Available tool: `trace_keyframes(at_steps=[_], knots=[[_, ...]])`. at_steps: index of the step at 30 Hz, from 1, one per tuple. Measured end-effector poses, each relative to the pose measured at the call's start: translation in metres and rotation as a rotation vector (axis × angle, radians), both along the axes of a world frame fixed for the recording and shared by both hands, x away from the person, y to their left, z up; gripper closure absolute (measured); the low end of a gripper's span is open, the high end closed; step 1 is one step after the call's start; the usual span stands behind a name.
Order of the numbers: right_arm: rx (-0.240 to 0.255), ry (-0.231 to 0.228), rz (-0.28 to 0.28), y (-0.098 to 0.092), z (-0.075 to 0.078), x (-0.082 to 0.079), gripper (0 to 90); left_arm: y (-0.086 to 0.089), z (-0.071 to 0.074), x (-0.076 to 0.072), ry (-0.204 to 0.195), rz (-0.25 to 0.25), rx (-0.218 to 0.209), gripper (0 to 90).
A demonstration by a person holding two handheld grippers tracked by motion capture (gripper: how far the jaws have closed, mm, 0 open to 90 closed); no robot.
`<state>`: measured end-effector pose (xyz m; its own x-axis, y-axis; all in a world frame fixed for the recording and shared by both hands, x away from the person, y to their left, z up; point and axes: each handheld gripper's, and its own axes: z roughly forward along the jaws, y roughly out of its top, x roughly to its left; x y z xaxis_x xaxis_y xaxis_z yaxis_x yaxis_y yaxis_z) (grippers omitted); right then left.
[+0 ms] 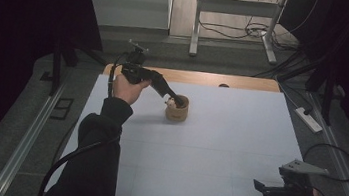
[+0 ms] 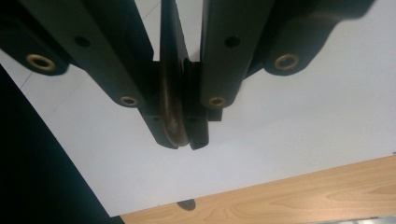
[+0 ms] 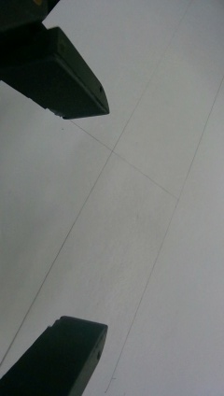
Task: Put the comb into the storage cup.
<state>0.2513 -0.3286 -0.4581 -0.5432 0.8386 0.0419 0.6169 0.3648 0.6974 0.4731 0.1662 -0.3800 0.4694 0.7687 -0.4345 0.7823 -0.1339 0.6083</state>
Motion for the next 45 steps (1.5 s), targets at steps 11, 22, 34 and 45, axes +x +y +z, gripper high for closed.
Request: trace_keyframes(at_steps=[11,22,34,45], knots=[[0.003,0.007,0.004,0.000,0.000,0.001,0.0,-0.006,-0.011,0.009,0.031,-0.003,0.010,84.0],[0.003,0.013,0.006,0.000,-0.001,0.001,0.0,-0.007,-0.015,0.015,0.051,0.002,-0.017,83.9],[0.001,0.015,0.007,0.000,-0.001,0.001,0.0,-0.001,-0.020,0.020,0.067,0.028,-0.047,83.3],[0.001,0.016,0.008,0.000,-0.001,0.001,0.0,0.003,-0.029,0.021,0.047,0.077,-0.071,76.3]])
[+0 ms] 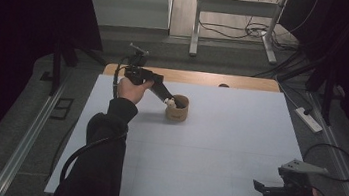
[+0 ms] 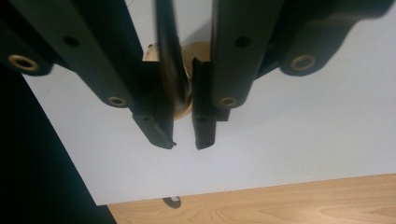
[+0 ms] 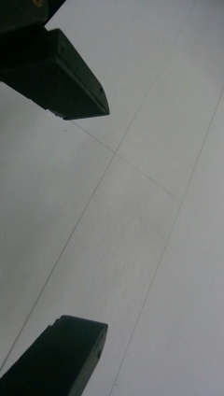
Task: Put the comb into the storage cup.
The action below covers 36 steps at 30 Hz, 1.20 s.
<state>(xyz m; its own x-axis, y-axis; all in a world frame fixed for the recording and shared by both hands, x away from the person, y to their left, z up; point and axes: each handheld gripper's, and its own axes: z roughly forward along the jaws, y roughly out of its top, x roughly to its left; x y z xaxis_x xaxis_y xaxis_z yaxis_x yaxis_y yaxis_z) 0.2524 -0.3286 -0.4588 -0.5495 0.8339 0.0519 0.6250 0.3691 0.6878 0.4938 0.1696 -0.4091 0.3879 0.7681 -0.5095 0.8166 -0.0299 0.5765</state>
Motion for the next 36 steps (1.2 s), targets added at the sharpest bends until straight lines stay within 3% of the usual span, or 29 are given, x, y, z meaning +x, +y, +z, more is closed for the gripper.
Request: trace_keyframes(at_steps=[7,17,25,36], knots=[[0.001,0.000,-0.003,0.000,0.000,0.000,0.0,0.002,-0.001,0.000,-0.006,0.014,-0.011,70.9],[-0.002,-0.001,-0.002,0.000,0.000,0.000,0.1,0.007,0.004,-0.005,-0.059,0.022,-0.006,50.8],[-0.002,-0.002,-0.002,0.000,0.000,-0.001,0.1,0.011,0.008,-0.013,-0.144,0.028,0.000,28.3],[-0.004,-0.003,-0.001,0.000,0.000,-0.001,0.1,0.016,0.011,-0.026,-0.254,-0.001,0.018,10.5]])
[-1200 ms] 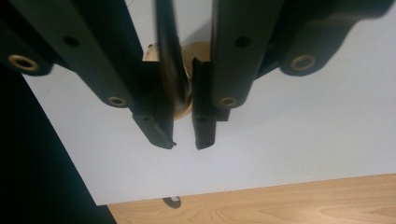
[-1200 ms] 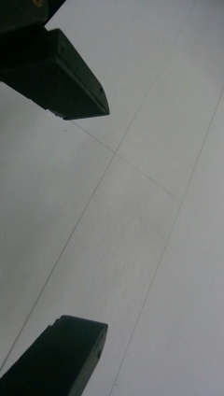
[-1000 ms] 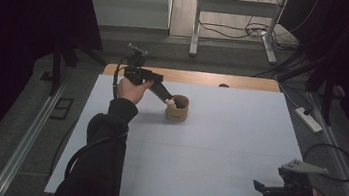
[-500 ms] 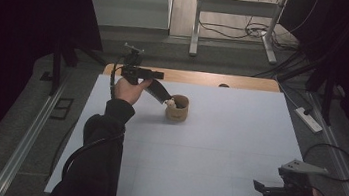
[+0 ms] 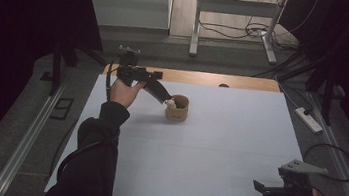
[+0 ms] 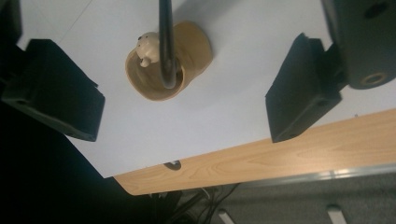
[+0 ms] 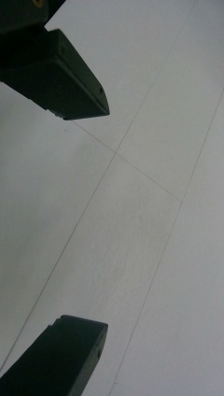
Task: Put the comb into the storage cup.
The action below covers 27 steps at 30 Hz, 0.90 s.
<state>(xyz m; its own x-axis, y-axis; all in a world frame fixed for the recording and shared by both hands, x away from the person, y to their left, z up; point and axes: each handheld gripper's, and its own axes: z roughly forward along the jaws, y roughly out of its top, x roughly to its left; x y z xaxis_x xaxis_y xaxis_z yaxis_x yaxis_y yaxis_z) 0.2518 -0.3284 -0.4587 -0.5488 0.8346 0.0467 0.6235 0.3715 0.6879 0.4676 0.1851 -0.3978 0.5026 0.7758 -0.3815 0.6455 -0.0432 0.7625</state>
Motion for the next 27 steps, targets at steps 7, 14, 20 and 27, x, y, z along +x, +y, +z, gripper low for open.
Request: trace_keyframes(at_steps=[7,14,20,27], knots=[[0.001,-0.001,0.001,0.000,0.000,0.000,0.1,-0.006,0.001,-0.012,-0.100,-0.008,0.074,5.3],[0.000,-0.002,0.003,0.000,0.000,0.000,0.1,-0.009,0.003,-0.022,-0.179,-0.007,0.129,0.6],[0.001,-0.003,0.006,0.001,0.000,0.000,0.1,-0.010,-0.003,-0.031,-0.234,-0.009,0.155,0.3],[0.006,-0.001,0.010,0.000,0.000,0.000,0.1,-0.007,-0.007,-0.038,-0.264,-0.003,0.167,0.0]])
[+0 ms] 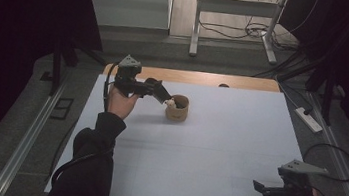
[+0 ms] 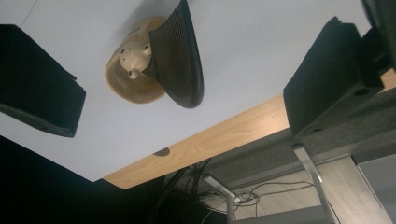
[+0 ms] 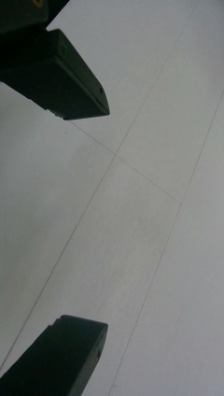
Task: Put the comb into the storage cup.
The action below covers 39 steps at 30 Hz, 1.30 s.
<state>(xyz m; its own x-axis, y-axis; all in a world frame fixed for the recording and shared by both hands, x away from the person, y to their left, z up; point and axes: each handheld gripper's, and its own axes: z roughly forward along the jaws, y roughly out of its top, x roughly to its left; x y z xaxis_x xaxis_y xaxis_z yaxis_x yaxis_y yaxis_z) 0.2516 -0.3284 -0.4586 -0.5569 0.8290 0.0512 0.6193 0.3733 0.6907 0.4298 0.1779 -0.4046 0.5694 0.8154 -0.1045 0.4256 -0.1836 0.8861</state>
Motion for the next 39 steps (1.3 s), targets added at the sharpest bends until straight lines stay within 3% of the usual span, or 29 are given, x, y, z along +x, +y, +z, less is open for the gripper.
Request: trace_keyframes(at_steps=[12,24,29,39], knots=[[0.012,0.004,0.015,0.000,0.000,0.000,0.0,0.007,-0.005,-0.011,0.008,-0.008,-0.010,0.0],[-0.005,-0.003,0.030,0.002,0.000,-0.001,0.0,0.020,-0.008,-0.027,0.042,-0.018,-0.032,0.0],[-0.007,-0.007,0.034,0.002,0.000,-0.001,0.0,0.024,-0.015,-0.033,0.054,-0.017,-0.016,0.0],[-0.003,-0.006,0.033,0.002,0.001,-0.001,0.0,0.031,-0.033,-0.046,0.084,-0.011,-0.032,0.0]])
